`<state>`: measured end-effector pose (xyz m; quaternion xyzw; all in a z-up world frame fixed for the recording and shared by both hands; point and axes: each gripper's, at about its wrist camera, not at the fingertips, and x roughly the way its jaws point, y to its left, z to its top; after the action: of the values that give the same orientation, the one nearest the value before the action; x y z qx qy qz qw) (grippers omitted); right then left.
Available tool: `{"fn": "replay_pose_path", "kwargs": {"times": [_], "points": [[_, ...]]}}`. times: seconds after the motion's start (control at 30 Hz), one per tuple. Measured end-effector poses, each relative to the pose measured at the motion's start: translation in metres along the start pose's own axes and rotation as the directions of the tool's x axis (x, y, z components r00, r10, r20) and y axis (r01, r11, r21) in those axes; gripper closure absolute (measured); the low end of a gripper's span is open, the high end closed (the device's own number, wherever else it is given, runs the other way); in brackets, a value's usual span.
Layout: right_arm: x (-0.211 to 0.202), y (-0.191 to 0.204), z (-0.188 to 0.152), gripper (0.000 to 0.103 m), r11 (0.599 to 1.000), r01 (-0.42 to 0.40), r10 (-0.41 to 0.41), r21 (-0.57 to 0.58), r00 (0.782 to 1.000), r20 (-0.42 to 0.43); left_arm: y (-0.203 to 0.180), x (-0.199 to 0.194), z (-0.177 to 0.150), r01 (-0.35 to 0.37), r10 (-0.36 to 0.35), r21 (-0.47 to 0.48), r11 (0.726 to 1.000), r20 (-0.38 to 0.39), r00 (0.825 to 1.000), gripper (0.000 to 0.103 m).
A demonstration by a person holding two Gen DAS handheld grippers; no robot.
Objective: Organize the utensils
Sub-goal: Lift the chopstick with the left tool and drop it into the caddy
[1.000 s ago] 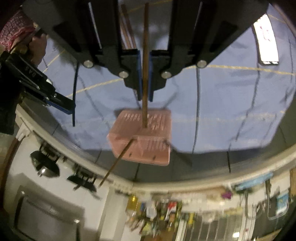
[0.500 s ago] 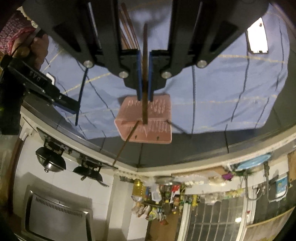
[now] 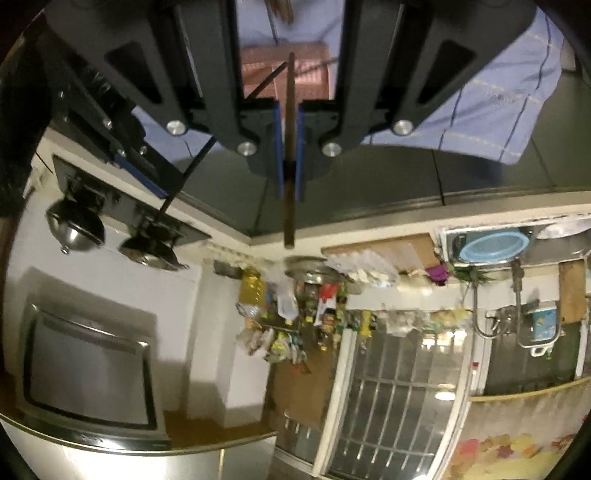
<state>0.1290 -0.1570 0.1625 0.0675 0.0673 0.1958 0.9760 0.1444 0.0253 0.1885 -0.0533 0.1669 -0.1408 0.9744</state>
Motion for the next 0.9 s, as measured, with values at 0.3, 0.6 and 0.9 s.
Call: {"fn": "replay_pose_path", "kwargs": {"times": [0.3,0.6,0.9], "points": [[0.038,-0.021,-0.065,0.098,0.998,0.029,-0.034,-0.052,0.994,-0.104,0.001,0.068,-0.058,-0.044,0.048,0.035,0.998,-0.106,0.993,0.098],[0.013,-0.008,-0.089,0.096,0.996,-0.011,-0.004,-0.09,0.986,-0.165,-0.011,0.077,-0.109,-0.059,0.072,0.066,0.996,-0.22,0.973,0.097],[-0.033,0.003,-0.082,0.058,0.999,-0.024,0.02,-0.031,0.994,-0.108,-0.007,0.01,-0.098,-0.096,0.097,0.016,0.995,-0.107,0.989,0.067]]}}
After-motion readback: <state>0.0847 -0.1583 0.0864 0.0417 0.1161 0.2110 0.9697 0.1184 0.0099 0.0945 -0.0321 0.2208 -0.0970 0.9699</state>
